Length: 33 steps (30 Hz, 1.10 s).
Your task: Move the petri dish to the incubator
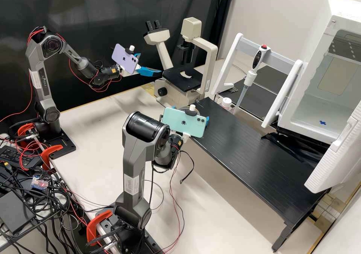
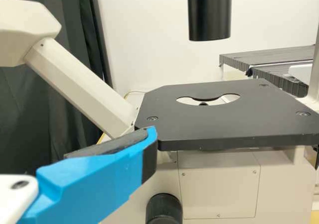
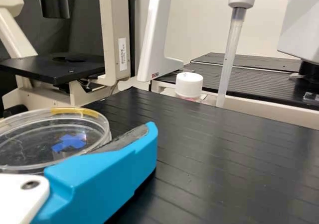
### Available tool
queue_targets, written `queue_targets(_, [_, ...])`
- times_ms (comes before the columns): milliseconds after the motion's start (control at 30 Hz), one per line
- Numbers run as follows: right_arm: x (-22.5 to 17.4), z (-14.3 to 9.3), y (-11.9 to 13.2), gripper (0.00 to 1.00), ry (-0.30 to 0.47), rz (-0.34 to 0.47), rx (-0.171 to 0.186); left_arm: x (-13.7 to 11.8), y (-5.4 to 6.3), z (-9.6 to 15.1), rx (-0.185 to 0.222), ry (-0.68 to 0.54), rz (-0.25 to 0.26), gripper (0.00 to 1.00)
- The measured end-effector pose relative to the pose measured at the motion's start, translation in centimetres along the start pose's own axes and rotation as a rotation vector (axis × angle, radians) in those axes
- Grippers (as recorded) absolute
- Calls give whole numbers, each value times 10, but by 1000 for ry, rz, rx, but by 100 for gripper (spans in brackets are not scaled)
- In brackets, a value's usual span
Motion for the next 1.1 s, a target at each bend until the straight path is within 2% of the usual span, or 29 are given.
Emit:
queue_targets(833, [0, 0, 0, 0, -7, -6, 7, 0, 0, 0, 0, 0, 0, 100])
queue_targets(1033, [-3, -3, 7, 0, -5, 13, 2, 0, 0, 0, 0, 0, 0, 100])
queue_targets(1100, [-5, -2, 12, 0, -18, 17, -11, 0, 0, 0, 0, 0, 0, 100])
